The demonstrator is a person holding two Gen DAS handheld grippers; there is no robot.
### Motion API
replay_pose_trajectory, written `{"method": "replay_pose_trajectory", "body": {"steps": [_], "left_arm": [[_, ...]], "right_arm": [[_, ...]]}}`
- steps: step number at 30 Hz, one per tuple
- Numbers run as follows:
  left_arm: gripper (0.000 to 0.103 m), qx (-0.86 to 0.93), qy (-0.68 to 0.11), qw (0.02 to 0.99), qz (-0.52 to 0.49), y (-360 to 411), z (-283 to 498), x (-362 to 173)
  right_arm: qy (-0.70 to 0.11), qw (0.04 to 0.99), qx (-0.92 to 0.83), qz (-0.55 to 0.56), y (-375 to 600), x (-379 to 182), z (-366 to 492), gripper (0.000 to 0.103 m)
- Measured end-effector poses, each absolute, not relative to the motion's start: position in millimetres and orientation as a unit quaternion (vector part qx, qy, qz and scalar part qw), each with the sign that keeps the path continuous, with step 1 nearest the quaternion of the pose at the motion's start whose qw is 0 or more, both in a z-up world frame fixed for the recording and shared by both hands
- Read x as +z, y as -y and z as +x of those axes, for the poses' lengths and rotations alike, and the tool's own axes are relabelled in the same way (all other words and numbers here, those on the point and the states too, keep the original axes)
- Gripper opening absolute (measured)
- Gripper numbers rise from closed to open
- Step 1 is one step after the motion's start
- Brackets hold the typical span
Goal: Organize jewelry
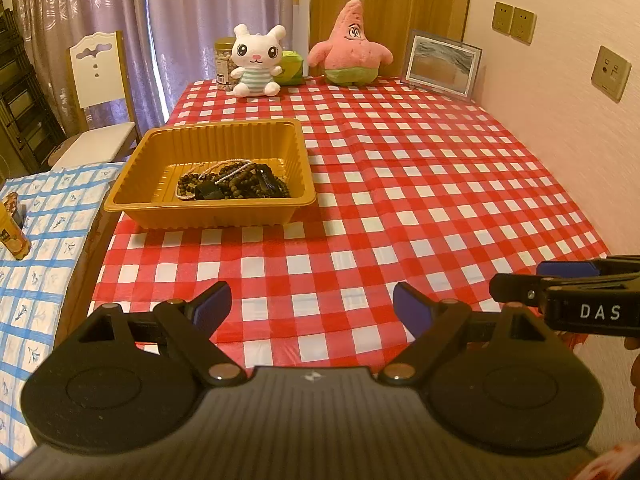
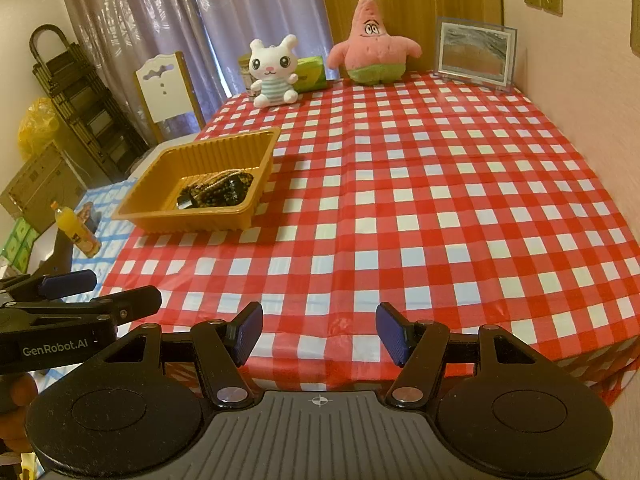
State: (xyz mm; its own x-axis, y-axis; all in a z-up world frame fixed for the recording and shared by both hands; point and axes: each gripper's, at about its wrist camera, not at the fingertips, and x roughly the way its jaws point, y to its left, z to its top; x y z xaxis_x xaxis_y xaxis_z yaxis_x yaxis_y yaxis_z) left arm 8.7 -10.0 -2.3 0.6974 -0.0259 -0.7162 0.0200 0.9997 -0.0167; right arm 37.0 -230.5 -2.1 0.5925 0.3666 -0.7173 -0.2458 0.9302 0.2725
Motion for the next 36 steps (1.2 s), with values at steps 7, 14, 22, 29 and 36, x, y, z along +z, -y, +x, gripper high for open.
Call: {"method": "replay_pose_trajectory", "body": {"steps": [7,14,22,29,36], "left_arm": [[0.087,-0.012,-0.389,0.921,-0.004,9.8,8.6,-2.2],[0.087,-0.012,-0.388,0.921,-0.004,9.0,7.5,-2.5],[0.087,-0.009,-0.387,0.922,-0.007,1.8,2.7,-3.5],[0.087,-0.009,-0.387,0.922,-0.008,0.7,1.8,-3.0],[0.087,-0.009,-0.386,0.922,-0.008,0.9,2.1,-3.0]], "right_arm": [[-0.418,0.889,0.172,0.072,230.3,-1.8,36.9,0.063],[-0.417,0.889,0.173,0.070,228.3,-1.4,36.1,0.063],[-0.416,0.890,0.176,0.066,221.6,-0.7,32.2,0.063],[-0.416,0.890,0.175,0.066,221.2,-0.6,31.9,0.063],[-0.415,0.890,0.175,0.066,220.7,-0.4,31.2,0.063]]}}
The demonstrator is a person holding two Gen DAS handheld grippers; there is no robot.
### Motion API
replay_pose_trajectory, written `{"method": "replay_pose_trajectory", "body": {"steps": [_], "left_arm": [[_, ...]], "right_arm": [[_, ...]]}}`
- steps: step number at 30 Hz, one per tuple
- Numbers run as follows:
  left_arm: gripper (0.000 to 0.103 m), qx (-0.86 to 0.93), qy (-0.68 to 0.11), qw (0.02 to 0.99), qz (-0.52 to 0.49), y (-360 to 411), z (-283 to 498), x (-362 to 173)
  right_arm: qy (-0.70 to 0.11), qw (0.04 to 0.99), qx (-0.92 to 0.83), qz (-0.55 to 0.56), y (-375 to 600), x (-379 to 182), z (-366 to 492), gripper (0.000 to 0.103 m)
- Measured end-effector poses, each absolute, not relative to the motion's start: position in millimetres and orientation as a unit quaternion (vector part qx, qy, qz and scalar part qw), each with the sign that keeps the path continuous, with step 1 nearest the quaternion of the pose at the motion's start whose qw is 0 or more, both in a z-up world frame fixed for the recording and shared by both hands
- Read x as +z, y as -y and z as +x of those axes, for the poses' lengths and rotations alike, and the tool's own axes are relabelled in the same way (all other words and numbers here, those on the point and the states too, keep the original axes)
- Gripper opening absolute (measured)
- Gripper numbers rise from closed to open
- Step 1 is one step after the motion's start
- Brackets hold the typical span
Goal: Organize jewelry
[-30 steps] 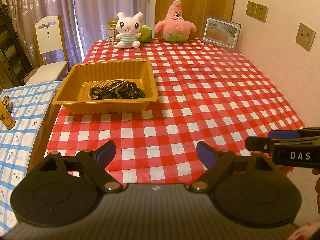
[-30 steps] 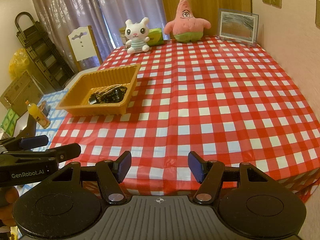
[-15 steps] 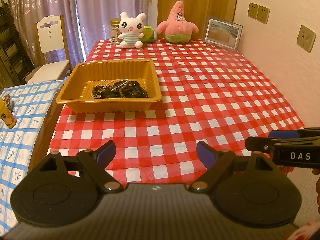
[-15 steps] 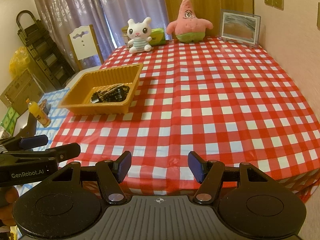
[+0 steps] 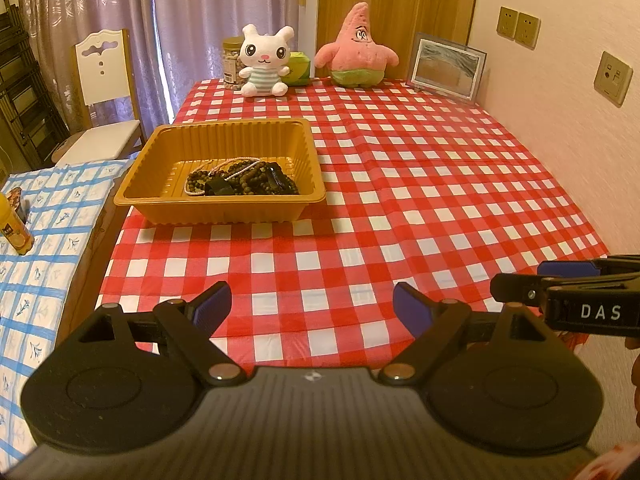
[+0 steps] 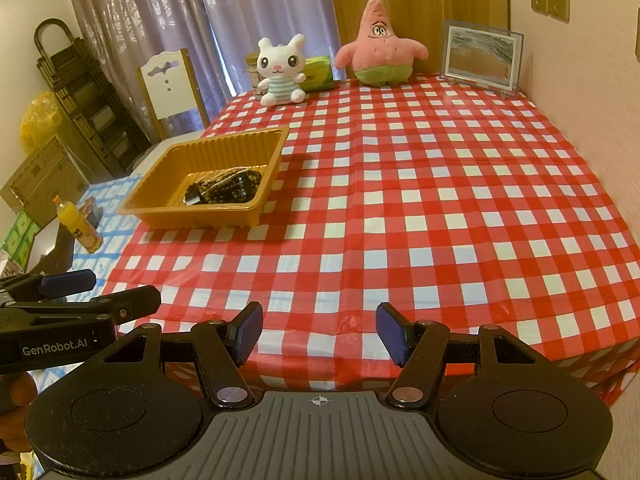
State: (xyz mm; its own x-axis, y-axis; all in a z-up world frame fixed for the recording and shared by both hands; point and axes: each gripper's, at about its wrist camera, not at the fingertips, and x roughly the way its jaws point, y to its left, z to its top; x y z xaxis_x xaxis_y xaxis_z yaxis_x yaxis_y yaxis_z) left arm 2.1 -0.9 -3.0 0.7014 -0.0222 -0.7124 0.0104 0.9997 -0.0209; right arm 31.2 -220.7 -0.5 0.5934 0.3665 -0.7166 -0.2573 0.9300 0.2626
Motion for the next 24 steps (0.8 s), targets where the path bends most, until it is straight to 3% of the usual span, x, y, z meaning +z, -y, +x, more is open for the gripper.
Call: {"method": "replay_pose_trajectory", "body": {"steps": [24], "left_arm": [[0.087,-0.009,-0.385,0.923,-0.007,1.6,1.7,-1.5]], "right_arm": [[-0.415,0.890,0.175,0.065,220.9,-0.4,31.5,0.063]]}}
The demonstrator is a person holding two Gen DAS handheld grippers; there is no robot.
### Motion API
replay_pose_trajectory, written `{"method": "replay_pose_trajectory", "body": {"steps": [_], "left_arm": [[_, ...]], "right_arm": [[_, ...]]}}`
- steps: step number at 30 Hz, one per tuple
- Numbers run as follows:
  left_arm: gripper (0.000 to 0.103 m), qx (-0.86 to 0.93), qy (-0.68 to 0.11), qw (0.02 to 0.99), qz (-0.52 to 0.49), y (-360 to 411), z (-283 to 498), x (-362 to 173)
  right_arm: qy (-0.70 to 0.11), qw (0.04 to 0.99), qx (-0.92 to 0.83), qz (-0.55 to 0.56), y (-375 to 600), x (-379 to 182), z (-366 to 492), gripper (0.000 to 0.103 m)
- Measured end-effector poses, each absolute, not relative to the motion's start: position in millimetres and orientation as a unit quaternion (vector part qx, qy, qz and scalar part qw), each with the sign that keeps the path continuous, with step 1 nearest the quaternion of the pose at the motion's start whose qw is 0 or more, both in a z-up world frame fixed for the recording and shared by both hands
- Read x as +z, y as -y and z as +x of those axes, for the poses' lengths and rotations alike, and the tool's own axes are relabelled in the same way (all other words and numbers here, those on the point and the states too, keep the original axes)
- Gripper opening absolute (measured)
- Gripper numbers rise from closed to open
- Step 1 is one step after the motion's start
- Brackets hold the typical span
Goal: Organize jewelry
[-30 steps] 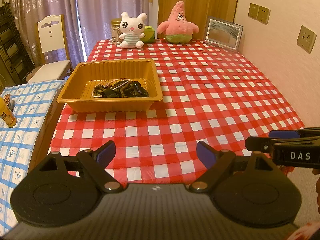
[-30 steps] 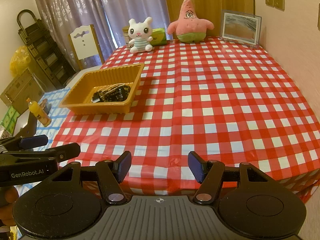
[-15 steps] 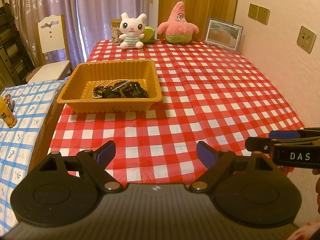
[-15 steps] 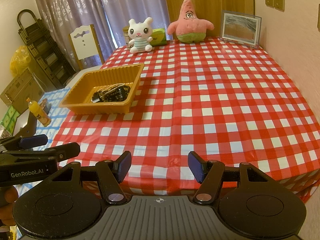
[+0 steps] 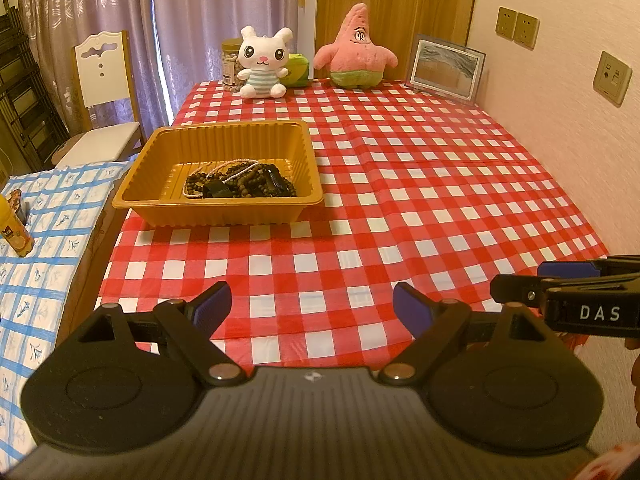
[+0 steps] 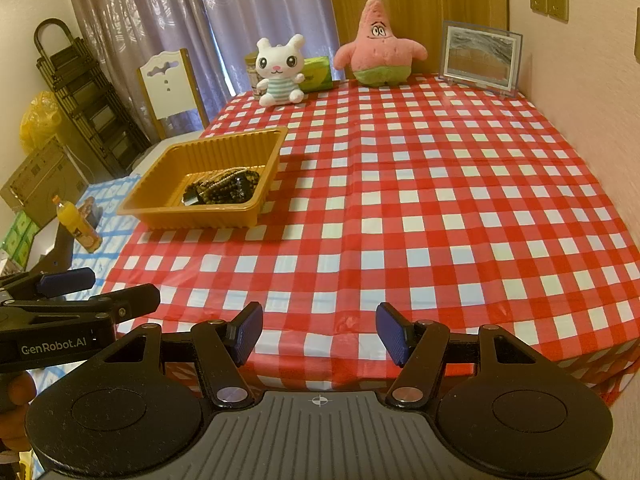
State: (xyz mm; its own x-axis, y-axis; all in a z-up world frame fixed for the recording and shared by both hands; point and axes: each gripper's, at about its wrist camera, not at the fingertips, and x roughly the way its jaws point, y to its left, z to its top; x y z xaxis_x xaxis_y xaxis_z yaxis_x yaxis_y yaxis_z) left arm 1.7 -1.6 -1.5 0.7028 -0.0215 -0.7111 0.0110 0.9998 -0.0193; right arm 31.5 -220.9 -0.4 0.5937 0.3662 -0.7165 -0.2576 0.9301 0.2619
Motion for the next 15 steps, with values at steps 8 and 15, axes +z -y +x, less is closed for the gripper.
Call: {"method": "replay_pose_trajectory", "body": {"steps": [8,15], "left_arm": [[0.087,-0.008,-0.385,0.923,-0.007,1.6,1.4,-1.5],[0.087,-0.008,-0.385,0.923,-0.007,2.0,2.5,0.3]], "right_arm": [[-0.415,0.890,0.175,0.065,220.6,-0.3,31.3,0.063],[-0.415,0.890,0.175,0.065,220.2,-0.3,31.0,0.063]]}}
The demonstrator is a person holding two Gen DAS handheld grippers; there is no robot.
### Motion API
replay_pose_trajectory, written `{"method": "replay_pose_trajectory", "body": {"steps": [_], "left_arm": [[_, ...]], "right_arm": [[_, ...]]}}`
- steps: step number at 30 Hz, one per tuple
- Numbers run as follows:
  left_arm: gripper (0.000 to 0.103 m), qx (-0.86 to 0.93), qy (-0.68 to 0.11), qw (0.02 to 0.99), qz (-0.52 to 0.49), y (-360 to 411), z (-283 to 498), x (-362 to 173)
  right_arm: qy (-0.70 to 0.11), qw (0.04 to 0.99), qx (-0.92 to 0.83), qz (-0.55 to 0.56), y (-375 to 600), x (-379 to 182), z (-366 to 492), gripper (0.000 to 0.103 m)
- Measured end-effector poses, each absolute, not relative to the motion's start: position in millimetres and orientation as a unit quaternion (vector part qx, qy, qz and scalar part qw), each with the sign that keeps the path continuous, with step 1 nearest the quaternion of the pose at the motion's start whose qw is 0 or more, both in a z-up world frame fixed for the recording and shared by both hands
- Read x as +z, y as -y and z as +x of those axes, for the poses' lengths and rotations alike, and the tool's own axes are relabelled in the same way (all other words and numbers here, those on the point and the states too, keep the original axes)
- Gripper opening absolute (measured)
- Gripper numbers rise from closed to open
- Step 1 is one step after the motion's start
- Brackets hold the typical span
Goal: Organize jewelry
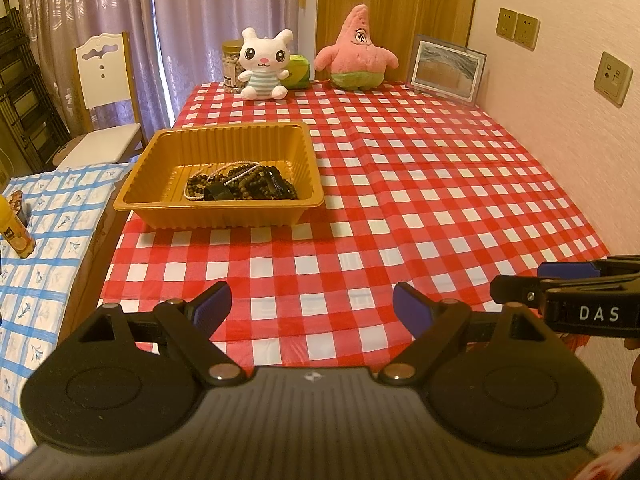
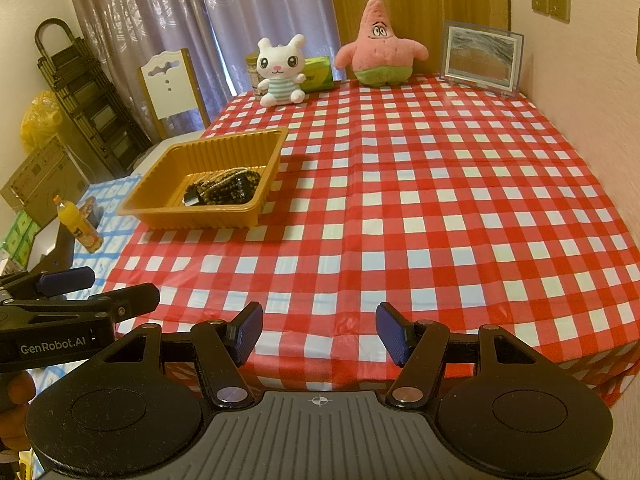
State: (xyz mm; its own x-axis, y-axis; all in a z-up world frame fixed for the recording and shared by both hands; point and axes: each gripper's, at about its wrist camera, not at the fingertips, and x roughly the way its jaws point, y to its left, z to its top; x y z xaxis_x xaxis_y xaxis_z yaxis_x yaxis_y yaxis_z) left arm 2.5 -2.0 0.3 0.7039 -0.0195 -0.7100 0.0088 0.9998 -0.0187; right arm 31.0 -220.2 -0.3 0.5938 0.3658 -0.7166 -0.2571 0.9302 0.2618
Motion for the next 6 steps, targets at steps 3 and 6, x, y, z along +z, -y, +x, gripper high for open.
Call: {"method": "replay_pose_trajectory", "body": {"steps": [3,6], "left_arm": [[0.087,-0.005,-0.383,0.924,-0.006,2.4,3.5,3.8],[0.087,-0.004,-0.384,0.923,-0.005,2.6,4.4,4.9]], "right_arm": [[-0.415,0.890,0.175,0.066,220.1,-0.3,30.9,0.063],[-0.415,0.891,0.175,0.066,220.1,-0.1,30.9,0.063]]}}
